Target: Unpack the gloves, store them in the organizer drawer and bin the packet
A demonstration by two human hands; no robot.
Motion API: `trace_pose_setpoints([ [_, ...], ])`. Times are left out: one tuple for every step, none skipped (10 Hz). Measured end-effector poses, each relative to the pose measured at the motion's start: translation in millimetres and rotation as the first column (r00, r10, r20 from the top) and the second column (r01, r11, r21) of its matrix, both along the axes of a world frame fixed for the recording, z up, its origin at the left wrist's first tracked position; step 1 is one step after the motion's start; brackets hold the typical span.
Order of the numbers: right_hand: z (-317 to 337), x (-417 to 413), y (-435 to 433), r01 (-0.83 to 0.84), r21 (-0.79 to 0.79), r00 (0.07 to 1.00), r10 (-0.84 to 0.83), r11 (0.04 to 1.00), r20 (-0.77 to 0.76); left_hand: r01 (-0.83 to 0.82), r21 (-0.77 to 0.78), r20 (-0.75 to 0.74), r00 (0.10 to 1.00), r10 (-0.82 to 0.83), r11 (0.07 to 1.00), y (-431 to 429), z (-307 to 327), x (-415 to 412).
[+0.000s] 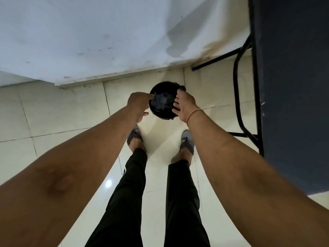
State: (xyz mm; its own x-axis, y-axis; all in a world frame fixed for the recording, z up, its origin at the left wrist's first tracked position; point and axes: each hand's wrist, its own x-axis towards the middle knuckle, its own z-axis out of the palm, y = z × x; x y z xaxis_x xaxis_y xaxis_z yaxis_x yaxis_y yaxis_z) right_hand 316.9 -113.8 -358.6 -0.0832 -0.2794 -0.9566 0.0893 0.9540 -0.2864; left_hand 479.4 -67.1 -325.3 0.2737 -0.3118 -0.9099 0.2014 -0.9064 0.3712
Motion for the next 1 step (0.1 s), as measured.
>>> trace_pose_setpoints([
  [24.5,-6.4,-5.1,-0.066,-0.052,0.998,0.065,0.996,-0.026,0.011,-0.038,0.046,0.999,-0.01,0.999,-2.3,30.2,-7.6],
])
